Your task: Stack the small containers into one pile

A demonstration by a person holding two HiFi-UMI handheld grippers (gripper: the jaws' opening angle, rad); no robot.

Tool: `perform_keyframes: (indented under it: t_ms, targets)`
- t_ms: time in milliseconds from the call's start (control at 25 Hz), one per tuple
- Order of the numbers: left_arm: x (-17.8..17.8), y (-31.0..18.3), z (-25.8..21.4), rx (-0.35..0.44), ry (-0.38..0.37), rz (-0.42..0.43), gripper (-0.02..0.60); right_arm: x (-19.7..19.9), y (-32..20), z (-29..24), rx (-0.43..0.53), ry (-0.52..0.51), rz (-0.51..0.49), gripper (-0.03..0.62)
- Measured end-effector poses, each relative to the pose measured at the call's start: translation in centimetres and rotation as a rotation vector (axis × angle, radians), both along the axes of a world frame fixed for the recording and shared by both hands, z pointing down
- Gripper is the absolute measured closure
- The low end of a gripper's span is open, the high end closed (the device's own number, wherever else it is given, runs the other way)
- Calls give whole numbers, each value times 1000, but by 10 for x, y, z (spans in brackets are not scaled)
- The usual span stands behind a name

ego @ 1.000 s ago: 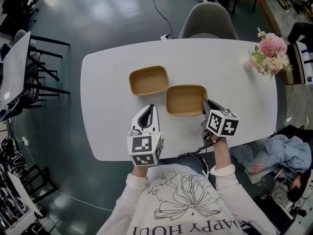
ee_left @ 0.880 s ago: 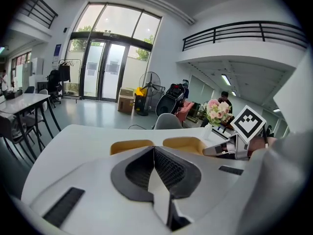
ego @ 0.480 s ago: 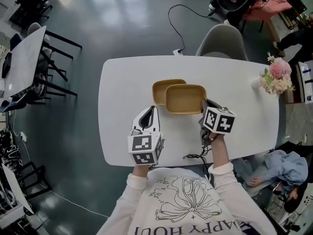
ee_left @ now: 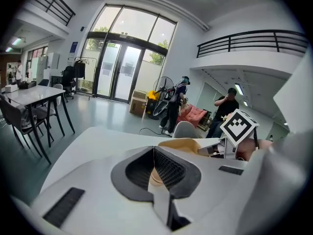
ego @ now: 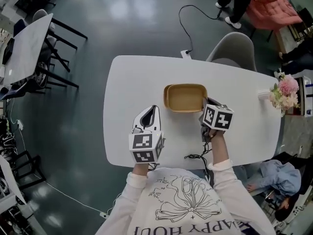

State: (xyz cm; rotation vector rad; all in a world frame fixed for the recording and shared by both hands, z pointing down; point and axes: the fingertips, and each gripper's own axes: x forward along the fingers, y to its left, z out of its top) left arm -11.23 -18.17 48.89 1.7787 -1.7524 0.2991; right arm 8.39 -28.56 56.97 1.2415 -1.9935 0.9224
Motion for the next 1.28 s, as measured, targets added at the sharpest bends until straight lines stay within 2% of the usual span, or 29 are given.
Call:
perform_keyframes:
  t_ms: [360,720,880,960,1080,1280]
  targets:
    - [-22,-7,18,-28,18,-38,574,-23,-9,28,-50,4,-27,563]
    - [-23,-7,29,-53,26,-58,574,-16,-5,49,-99,57,-13,563]
    - [-26,-5,30,-57,30,-68,574,-16,-4,51,-90,63,-8,562]
    - [-27,-4,31,-56,28,-70,574,-21,-4,52,-85,48,-23,540]
    - [-26,-6,28,-47,22,-69,574,-23,-3,53,-78,48,-41,474]
    - [-27,-7,16,-19,7,-68,574,-30,-5,28,10,53,-56,451]
